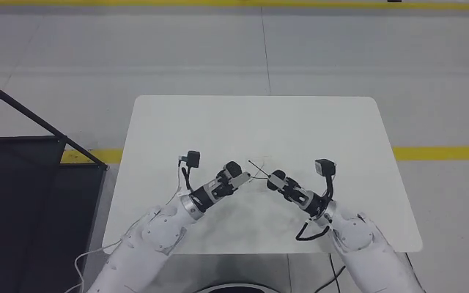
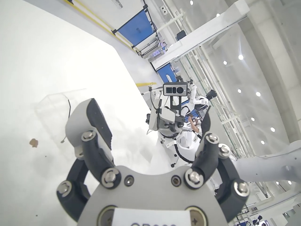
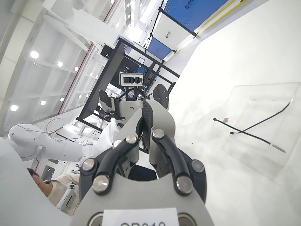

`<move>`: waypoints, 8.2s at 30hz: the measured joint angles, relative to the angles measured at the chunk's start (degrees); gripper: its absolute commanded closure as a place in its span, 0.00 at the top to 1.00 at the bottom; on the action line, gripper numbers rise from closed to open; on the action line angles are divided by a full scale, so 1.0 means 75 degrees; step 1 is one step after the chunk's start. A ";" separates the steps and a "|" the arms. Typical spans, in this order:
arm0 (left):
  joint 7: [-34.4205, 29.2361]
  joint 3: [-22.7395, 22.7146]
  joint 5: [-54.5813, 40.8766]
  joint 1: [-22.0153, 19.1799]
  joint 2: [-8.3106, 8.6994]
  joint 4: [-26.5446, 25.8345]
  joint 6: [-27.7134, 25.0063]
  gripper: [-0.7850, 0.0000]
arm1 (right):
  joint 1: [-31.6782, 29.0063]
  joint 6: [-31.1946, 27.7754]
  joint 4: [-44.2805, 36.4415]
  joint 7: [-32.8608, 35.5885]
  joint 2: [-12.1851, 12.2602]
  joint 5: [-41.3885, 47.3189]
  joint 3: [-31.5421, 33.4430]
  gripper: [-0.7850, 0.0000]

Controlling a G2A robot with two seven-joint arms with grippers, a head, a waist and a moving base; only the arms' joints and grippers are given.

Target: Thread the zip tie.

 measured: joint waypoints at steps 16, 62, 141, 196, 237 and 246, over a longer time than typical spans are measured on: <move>0.1211 0.0742 0.0425 -0.0589 -0.0438 0.1174 -0.0504 0.40 | 0.0030 0.0258 -0.0008 -0.0428 -0.0106 -0.0350 -0.0175 0.00; 0.0932 0.0587 0.0461 -0.0630 -0.0853 0.1519 -0.0705 0.16 | 0.0082 0.0204 0.0222 -0.0326 -0.0213 -0.0364 -0.0138 0.00; -0.1600 -0.2974 -0.1020 0.1609 -0.0174 -0.0327 -0.0701 0.00 | -0.0258 0.5944 -0.4034 0.0245 -0.0325 -1.0079 -0.1359 1.00; -0.1096 -0.3334 -0.1164 0.1831 -0.0154 -0.0531 -0.0474 0.00 | 0.3825 0.7249 -0.0048 0.6177 -0.2587 -1.1597 -0.4024 0.23; -0.2625 -0.2883 -0.0911 0.1266 -0.0074 -0.0436 -0.0904 0.00 | -0.0042 0.6923 -0.4286 0.3094 -0.2218 -1.3464 -0.1106 0.00; -0.3899 -0.2575 -0.0657 0.0744 0.0018 -0.0296 -0.1156 0.00 | -0.1352 0.5816 -0.5327 0.1353 -0.2021 -1.2990 -0.0228 0.00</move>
